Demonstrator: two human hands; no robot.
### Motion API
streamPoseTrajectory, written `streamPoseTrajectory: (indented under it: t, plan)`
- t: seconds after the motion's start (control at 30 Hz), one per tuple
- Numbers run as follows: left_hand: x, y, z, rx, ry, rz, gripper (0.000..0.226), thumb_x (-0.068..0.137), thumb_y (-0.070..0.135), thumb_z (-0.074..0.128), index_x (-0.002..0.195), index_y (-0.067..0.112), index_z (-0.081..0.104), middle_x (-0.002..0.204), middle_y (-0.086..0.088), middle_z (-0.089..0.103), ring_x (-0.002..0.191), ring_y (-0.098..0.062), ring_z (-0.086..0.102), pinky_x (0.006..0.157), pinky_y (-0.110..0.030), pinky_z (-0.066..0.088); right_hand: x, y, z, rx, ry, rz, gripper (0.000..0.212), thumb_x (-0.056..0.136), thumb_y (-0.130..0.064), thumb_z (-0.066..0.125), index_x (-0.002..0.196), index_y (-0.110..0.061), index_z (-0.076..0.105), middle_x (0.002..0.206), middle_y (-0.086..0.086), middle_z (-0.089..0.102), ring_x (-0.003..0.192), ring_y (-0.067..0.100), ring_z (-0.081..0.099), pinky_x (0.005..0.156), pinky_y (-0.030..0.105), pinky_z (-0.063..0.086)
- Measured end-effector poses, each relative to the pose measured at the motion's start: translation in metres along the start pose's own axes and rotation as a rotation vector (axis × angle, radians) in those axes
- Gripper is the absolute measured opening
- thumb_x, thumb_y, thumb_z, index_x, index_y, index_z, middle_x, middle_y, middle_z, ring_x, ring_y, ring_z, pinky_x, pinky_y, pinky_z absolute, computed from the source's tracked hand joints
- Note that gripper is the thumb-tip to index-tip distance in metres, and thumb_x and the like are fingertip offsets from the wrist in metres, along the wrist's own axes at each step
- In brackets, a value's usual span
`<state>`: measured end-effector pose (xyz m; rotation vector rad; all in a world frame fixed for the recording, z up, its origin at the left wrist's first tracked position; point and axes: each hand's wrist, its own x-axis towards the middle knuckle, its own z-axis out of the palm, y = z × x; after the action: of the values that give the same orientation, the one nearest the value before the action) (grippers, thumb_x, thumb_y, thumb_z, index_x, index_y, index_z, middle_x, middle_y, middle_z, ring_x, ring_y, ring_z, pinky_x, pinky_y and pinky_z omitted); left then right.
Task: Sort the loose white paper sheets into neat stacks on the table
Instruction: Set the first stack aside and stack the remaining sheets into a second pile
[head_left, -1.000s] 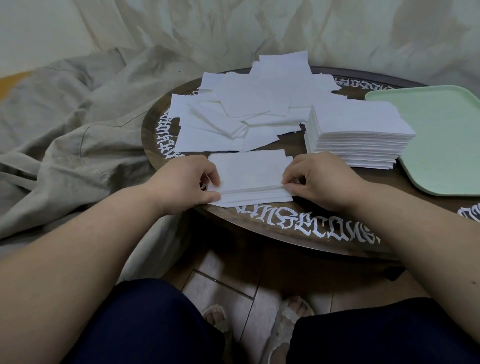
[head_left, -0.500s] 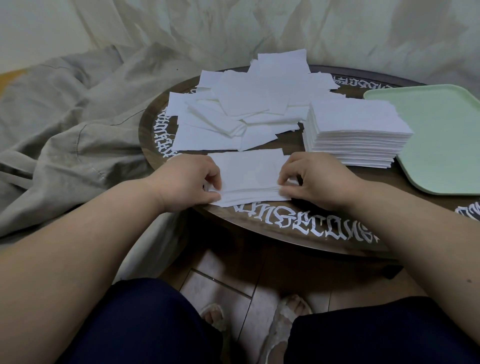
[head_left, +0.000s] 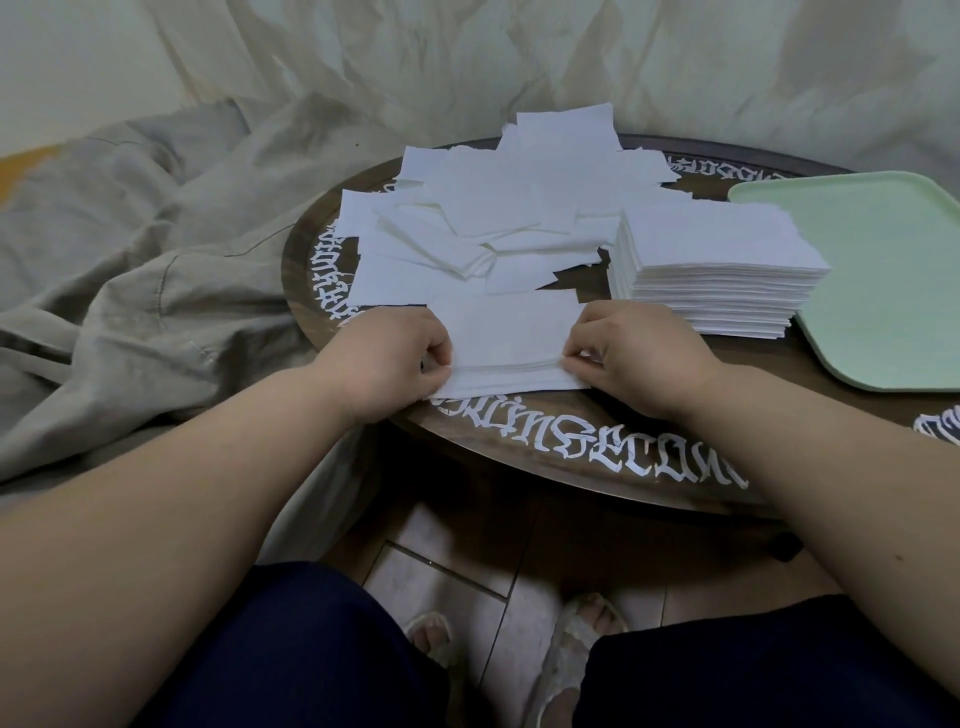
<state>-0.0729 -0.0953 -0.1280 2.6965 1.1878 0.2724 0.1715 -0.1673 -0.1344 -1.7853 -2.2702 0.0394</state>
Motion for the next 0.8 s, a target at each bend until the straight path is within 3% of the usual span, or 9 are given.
streamPoseTrajectory:
  t: [0.23, 0.43, 0.63, 0.8]
  plan:
    - [0.002, -0.001, 0.002, -0.038, 0.036, -0.026, 0.025, 0.077, 0.034, 0.073, 0.098, 0.021, 0.069, 0.096, 0.005, 0.066, 0.090, -0.015, 0.060, 0.083, -0.031, 0.046, 0.000, 0.003, 0.001, 0.039, -0.002, 0.052, 0.019, 0.091, -0.029, 0.056, 0.089, -0.015, 0.068, 0.096, -0.002, 0.062, 0.085, 0.022, 0.058, 0.073, 0.035, 0.048]
    - [0.001, 0.001, 0.003, -0.025, 0.053, -0.030, 0.023, 0.078, 0.035, 0.072, 0.097, 0.022, 0.070, 0.094, 0.005, 0.066, 0.090, -0.016, 0.060, 0.081, -0.033, 0.046, 0.002, 0.003, 0.000, 0.128, 0.030, 0.120, 0.016, 0.090, -0.028, 0.058, 0.087, -0.014, 0.067, 0.091, -0.006, 0.058, 0.082, 0.017, 0.057, 0.074, 0.032, 0.045]
    - [0.002, 0.008, 0.001, 0.000, 0.058, -0.086, 0.017, 0.082, 0.021, 0.061, 0.097, 0.021, 0.069, 0.089, 0.004, 0.068, 0.087, -0.019, 0.062, 0.078, -0.035, 0.049, 0.001, 0.006, 0.001, 0.181, 0.059, 0.165, 0.017, 0.090, -0.029, 0.058, 0.087, -0.015, 0.068, 0.085, -0.011, 0.052, 0.078, 0.011, 0.049, 0.072, 0.029, 0.039]
    - [0.002, 0.010, 0.001, 0.008, 0.092, -0.141, 0.015, 0.085, 0.019, 0.056, 0.097, 0.022, 0.065, 0.077, 0.009, 0.061, 0.084, -0.021, 0.061, 0.074, -0.032, 0.047, -0.001, 0.005, 0.001, 0.190, 0.059, 0.161, 0.021, 0.085, -0.036, 0.065, 0.098, -0.020, 0.065, 0.088, -0.013, 0.052, 0.080, 0.010, 0.048, 0.070, 0.025, 0.031]
